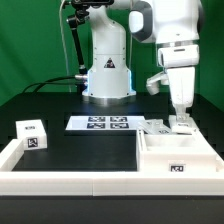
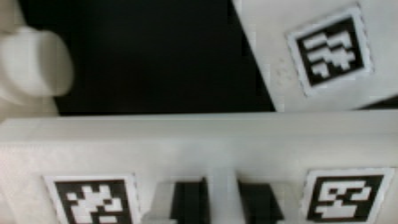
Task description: Assemble cabinet
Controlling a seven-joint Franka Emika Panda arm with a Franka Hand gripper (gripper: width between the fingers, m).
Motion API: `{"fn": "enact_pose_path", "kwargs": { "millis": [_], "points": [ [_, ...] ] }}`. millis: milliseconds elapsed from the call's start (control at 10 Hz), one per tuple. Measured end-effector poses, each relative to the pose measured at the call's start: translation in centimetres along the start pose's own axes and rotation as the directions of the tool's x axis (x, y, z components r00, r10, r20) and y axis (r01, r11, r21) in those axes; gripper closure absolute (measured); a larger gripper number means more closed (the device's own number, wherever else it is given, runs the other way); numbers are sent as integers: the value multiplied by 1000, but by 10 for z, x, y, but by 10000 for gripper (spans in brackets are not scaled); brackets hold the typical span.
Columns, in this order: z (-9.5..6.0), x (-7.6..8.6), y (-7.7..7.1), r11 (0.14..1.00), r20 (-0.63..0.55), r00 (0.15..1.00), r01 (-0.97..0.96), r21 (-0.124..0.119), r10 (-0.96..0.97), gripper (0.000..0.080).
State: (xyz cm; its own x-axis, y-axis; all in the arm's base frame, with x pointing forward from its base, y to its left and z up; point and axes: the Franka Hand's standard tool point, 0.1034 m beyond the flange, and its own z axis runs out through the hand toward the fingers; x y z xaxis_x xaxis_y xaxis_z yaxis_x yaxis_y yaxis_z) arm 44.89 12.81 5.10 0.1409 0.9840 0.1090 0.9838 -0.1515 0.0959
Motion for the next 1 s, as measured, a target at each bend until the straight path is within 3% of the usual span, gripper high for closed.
{"fn": "enact_pose_path", "kwargs": {
  "millis": [500, 1000],
  "points": [
    [0, -7, 4, 1000, 7, 1000, -9, 3, 9, 729],
    [-2, -3, 14, 1000, 11, 1000, -23, 4, 23, 729]
  ]
}}
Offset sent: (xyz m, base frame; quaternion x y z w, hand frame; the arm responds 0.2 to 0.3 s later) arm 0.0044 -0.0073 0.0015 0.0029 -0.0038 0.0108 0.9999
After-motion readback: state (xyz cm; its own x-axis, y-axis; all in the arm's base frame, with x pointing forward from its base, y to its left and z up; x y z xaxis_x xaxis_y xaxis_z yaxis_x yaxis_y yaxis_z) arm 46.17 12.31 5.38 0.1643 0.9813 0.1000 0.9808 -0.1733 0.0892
